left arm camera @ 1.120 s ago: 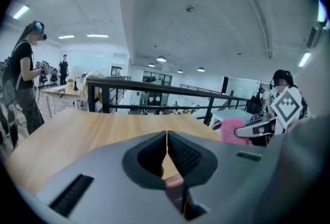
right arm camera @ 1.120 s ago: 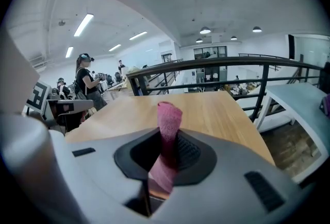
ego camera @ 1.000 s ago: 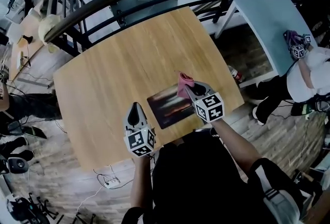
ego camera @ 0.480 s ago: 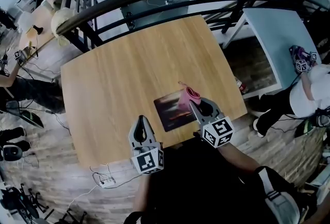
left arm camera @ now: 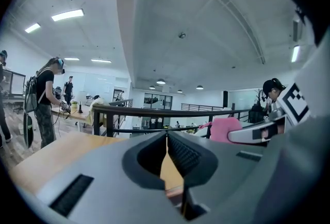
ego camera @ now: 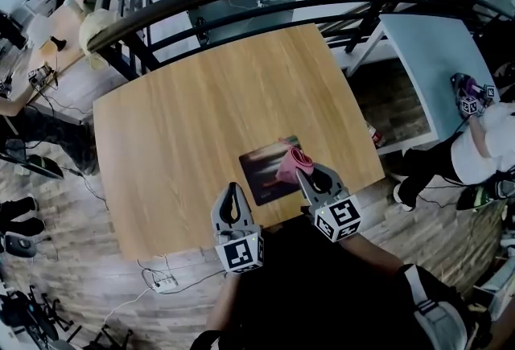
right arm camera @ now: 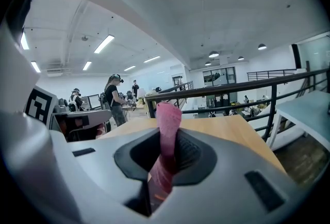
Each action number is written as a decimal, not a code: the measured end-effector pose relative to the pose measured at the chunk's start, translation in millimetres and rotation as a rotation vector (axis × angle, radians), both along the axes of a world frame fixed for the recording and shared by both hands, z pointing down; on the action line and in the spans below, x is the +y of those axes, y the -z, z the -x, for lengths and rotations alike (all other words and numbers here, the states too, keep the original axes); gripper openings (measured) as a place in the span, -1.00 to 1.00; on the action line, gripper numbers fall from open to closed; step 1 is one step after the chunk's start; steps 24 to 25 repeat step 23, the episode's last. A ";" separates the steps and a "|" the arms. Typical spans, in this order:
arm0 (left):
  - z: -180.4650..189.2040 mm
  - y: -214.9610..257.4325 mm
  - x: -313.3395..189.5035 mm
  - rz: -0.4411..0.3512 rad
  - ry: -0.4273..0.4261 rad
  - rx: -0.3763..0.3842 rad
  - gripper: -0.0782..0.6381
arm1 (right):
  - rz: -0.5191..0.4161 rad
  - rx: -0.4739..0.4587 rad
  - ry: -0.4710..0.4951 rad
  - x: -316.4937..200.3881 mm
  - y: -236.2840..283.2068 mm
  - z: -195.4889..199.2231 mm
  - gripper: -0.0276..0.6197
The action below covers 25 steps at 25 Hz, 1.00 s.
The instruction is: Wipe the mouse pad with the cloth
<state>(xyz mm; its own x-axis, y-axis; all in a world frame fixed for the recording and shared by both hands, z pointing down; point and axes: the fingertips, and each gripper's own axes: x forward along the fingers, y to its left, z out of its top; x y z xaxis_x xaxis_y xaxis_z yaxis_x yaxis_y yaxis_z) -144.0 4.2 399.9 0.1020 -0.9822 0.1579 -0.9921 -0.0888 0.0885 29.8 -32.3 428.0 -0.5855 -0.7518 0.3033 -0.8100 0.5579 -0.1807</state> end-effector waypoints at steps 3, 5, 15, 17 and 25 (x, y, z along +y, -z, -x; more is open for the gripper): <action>-1.0 -0.3 -3.7 -0.001 -0.010 -0.002 -0.71 | 0.004 0.002 -0.001 -2.4 -1.6 0.4 -0.72; -0.5 -2.4 -5.0 0.006 -0.013 0.002 -0.71 | 0.004 0.006 -0.003 -3.4 -2.1 0.6 -0.72; -2.9 -1.0 -12.7 0.004 -0.020 -0.001 -0.71 | 0.004 0.003 -0.001 -10.1 -1.4 0.1 -0.72; -4.6 -0.3 -13.2 0.001 -0.020 -0.004 -0.71 | 0.006 0.001 0.002 -10.6 -1.7 -0.5 -0.72; -3.7 -2.6 -16.4 0.005 -0.019 -0.008 -0.71 | 0.025 -0.027 0.012 -14.1 -3.4 2.3 -0.72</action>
